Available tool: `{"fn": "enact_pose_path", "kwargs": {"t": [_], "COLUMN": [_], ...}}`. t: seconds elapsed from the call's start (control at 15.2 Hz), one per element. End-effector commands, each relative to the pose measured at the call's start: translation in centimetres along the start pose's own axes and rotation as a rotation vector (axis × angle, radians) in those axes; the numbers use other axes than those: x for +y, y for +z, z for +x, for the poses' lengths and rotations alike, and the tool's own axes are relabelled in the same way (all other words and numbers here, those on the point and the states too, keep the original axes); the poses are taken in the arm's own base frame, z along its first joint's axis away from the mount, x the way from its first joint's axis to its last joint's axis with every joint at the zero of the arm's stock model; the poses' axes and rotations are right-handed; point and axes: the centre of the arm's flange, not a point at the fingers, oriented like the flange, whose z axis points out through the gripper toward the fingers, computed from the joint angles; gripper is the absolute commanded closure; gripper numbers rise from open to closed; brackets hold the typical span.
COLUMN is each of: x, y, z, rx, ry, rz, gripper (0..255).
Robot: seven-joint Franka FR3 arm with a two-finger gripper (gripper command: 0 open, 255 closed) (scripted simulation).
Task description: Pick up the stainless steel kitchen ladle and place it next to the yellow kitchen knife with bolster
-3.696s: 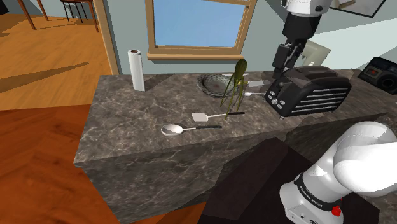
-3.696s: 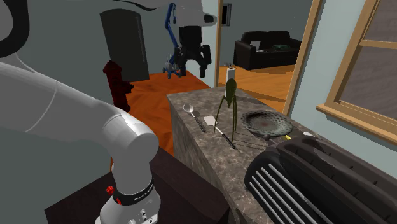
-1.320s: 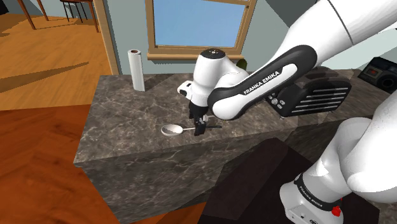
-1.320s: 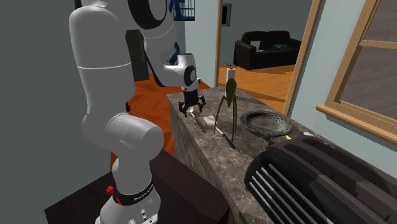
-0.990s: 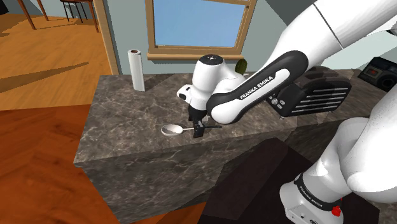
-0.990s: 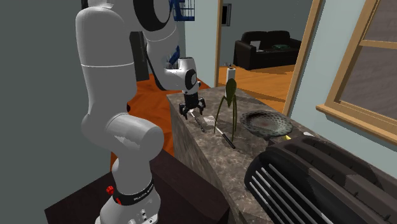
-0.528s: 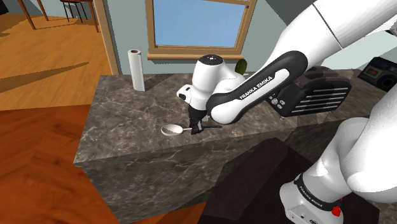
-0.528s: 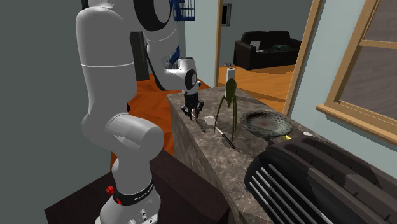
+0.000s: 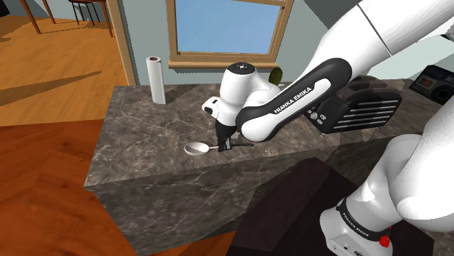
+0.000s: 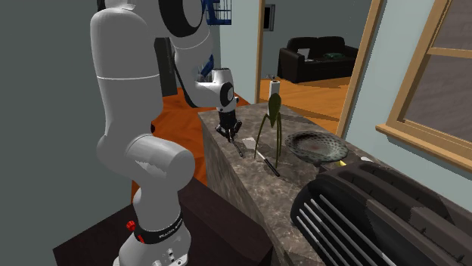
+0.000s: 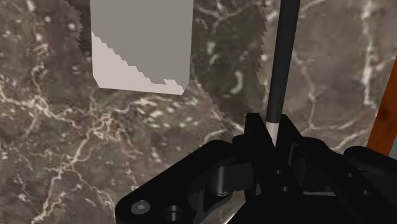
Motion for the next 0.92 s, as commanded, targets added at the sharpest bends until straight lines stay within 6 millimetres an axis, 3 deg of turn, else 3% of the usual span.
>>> {"fn": "enact_pose_path", "kwargs": {"t": [0.0,0.86], "x": [0.1,0.9], "y": [-0.5,-7.3], "z": [0.0,0.2], "rx": [0.000,0.000], "ry": [0.000,0.000], "rz": [0.000,0.000], "gripper": [255,255]}}
